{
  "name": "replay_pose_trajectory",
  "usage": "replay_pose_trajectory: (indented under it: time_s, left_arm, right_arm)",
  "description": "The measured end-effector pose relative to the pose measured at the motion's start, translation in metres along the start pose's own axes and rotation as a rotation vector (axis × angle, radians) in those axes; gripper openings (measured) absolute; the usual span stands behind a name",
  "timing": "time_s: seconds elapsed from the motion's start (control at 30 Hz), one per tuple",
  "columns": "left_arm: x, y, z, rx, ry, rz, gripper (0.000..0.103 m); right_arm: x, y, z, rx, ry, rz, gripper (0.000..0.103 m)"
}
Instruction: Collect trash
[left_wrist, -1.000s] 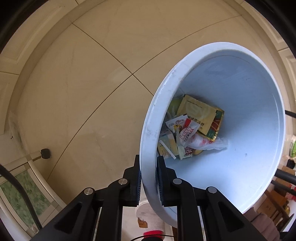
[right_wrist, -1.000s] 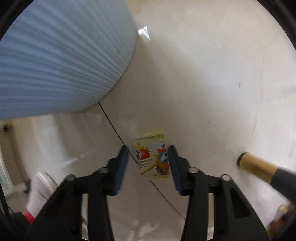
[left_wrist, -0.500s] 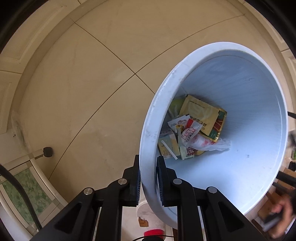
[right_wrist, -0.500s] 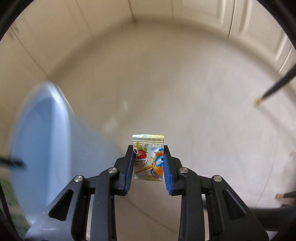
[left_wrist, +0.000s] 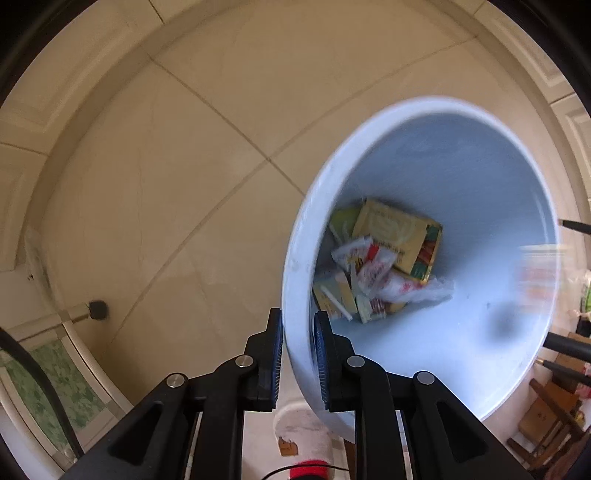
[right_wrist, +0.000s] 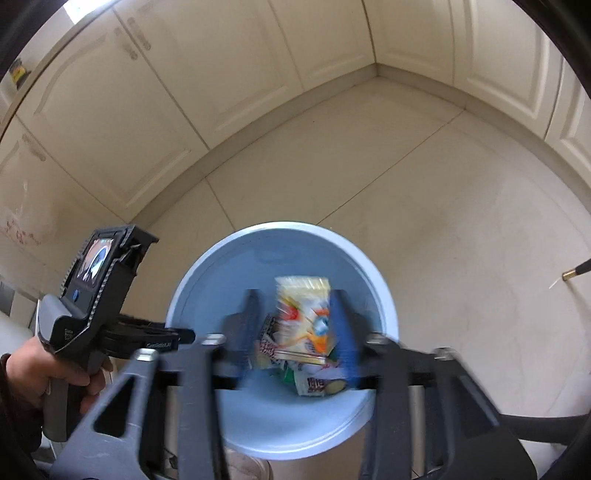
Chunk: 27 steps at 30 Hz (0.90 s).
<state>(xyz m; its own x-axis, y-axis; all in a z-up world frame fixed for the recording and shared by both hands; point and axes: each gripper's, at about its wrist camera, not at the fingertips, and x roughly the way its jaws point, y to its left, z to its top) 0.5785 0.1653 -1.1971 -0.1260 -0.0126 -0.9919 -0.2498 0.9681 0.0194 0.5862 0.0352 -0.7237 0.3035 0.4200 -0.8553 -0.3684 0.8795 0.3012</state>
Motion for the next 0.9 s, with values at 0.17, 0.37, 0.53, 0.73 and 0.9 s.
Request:
replay_pose_trajectory:
  time_s: [0.17,0.37,0.53,0.73,0.9]
  left_arm:
    - [0.010,-0.033,-0.004,0.043,-0.071,0.021,0.040]
    - [-0.033,-0.075,-0.027,0.052,-0.314,0.015,0.059]
    - [-0.082,-0.114,-0.081,-0.007,-0.529,-0.076,0.064]
    - [-0.129,-0.182,-0.180,-0.055,-0.772,-0.078,0.071]
    - [-0.203,-0.240,-0.269,-0.033,-0.961,-0.022,0.084]
  right_arm:
    - [-0.026,0.022,0.007,-0.055,-0.036,-0.016,0.058]
    - [-0.093,0.052,0.027,-0.133,-0.092,-0.080,0.086]
    - [-0.175,0.091,0.049,-0.226,-0.190,-0.122,0.096]
    - [-0.280,0.128,0.066,-0.296,-0.329,-0.167,0.103]
    - [-0.386,0.156,0.052,-0.326,-0.441,-0.185,0.103]
